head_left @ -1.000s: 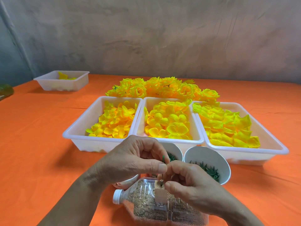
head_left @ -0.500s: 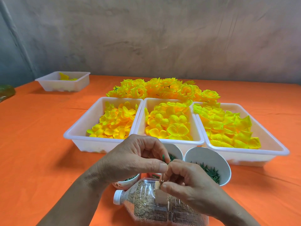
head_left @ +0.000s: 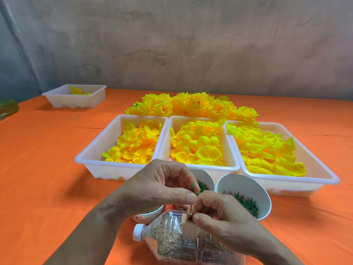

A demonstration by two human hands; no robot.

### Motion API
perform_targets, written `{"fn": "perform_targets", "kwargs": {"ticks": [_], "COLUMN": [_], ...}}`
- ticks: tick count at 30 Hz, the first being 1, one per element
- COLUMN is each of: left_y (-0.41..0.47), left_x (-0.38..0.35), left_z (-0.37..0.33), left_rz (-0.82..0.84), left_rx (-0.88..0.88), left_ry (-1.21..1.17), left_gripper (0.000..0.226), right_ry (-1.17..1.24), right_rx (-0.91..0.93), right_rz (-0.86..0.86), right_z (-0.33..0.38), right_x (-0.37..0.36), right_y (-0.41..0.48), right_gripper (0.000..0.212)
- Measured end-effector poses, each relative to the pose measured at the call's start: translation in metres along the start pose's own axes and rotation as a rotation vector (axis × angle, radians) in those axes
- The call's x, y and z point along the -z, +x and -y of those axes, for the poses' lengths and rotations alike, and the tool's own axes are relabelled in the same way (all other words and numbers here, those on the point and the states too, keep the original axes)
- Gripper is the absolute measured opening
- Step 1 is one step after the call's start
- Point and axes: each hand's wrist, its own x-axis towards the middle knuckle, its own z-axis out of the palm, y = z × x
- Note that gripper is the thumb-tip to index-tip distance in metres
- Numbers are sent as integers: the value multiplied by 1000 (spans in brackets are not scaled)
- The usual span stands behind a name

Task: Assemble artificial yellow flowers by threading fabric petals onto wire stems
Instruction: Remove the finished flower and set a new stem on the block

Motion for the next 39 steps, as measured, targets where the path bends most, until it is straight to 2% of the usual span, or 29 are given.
{"fn": "perform_targets", "kwargs": {"ticks": [17, 23, 27, 34, 39], "left_y": [-1, -1, -2, -2, -3], "left_x": [2, -2, -4, 0, 9], "left_z": [10, 28, 34, 40, 46], "left_rz": [28, 5, 0, 47, 4], "left_rx": [22, 116, 91, 147, 187], "left_ry": [-19, 203, 314, 265, 216], "left_gripper": [20, 13, 19, 27, 31], "right_ry": [45, 82, 102, 82, 83], "right_rx": [21, 6, -6, 27, 55], "right_rz": [-1, -18, -48, -63, -110], "right_z": [-1, -3, -4, -2, 2], "right_x": [2, 3, 5, 5, 5], "right_y": [-1, 0, 0, -2, -4], "right_gripper": [16, 21, 27, 29, 28]}}
